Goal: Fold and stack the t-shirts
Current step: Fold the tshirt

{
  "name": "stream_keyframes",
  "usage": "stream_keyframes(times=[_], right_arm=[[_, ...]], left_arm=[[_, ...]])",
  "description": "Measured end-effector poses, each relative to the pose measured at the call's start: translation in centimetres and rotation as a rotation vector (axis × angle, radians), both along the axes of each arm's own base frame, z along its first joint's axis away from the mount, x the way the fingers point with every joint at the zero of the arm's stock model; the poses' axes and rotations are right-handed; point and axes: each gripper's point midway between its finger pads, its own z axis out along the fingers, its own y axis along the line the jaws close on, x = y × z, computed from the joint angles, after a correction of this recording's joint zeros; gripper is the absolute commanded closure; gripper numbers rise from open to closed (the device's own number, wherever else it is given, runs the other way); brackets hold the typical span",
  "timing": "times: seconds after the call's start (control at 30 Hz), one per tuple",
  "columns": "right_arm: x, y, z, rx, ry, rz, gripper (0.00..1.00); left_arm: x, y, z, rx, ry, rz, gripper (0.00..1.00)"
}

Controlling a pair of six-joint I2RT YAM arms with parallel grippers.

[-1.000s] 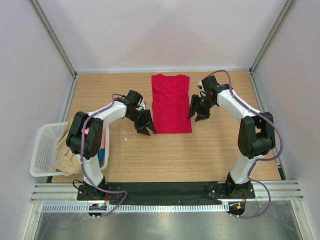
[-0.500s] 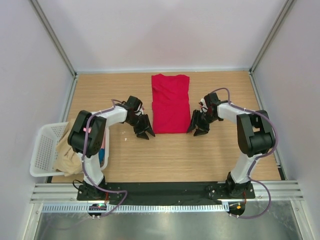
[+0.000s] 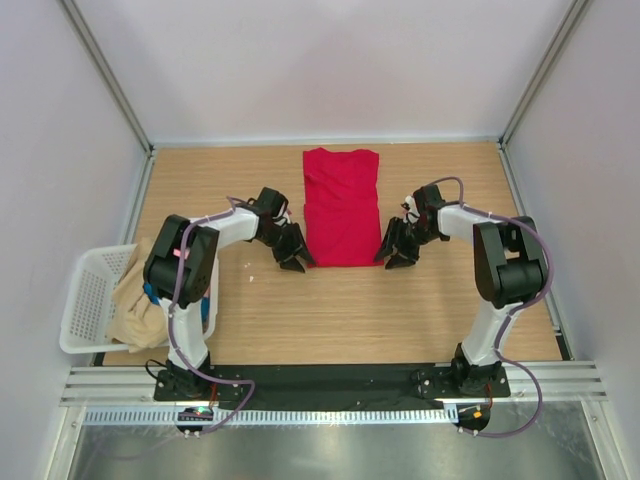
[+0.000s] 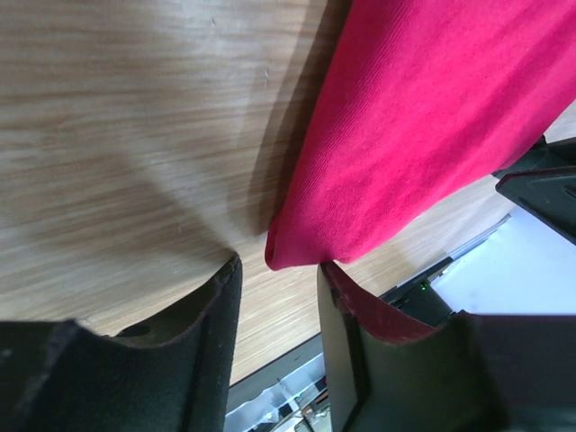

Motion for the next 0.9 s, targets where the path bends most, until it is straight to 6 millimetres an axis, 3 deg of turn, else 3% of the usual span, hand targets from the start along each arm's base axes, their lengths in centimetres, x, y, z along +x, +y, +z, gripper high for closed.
stream_keyframes(times=[0.27,0.37,0.43,0.53,0.9], right_arm=[[0.5,0.2,-0.1,0.012,0.000,0.004,0.55],[0.8,0.2,-0.3,0.005,-0.003,0.009,0.67],[0.9,0.1,-0.6,-0.002,-0.004,0.012,0.88],[1.0,-0.1,-0.9,-0.019,-0.002,0.016,0.99],[0.2,-2.0,-0.5,-0.147,-0.026,0.048,0.99]], left_arm=[[0.5,-0.3,-0.5,-0.005,0.012,0.012,0.80],[0.6,-0.3,-0.6,0.000,0.015,0.016,0.92],[0.6,-0.3,-0.8,0.003,0.017,0.017,1.00],[0.8,-0.3,-0.8,0.007,0.014,0.013,1.00],[0.5,1.4,-0.7,0.127,-0.047,-0.075,1.00]])
